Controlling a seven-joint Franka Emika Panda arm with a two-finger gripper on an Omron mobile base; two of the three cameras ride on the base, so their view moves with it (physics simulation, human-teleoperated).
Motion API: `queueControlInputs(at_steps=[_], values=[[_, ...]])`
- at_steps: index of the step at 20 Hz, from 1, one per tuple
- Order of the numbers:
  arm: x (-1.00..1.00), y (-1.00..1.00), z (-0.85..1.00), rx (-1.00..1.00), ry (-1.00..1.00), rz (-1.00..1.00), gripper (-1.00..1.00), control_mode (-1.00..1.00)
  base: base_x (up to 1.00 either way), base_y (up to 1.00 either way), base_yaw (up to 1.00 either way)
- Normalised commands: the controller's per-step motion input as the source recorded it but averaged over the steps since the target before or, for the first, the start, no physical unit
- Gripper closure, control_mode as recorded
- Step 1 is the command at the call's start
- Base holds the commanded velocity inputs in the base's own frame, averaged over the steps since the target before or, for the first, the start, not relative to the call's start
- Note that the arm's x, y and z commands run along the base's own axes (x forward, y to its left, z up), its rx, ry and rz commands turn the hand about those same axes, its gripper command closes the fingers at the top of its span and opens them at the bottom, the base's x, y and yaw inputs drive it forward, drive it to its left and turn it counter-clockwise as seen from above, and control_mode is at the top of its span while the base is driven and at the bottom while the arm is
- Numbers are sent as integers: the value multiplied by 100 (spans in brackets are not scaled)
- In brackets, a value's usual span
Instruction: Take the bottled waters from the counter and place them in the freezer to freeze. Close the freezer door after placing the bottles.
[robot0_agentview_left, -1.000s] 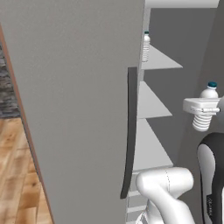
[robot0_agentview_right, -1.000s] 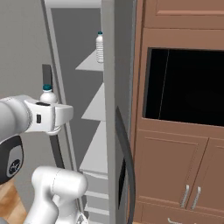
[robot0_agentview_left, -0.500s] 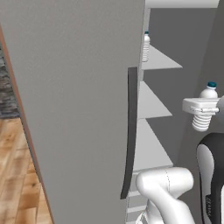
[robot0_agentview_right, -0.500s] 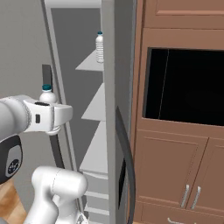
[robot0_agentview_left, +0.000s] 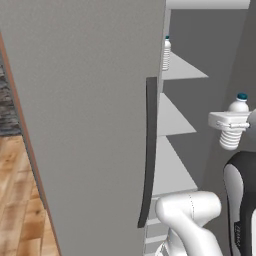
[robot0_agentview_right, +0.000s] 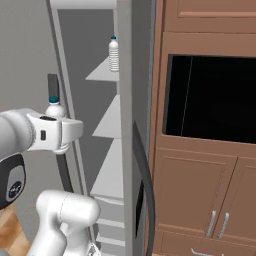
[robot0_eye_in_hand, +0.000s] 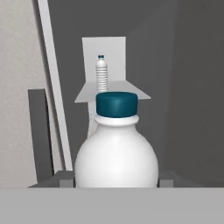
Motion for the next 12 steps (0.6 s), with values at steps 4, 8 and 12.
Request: queueControlInputs(at_steps=[4,8,12], values=[[17,0,13,-1,0,-17,100,-100,0,0,0],[31,0,19,-3,7,-20,100,-100,0,0,0],[43,-7,17,0,10,1,100,-100,0,0,0]])
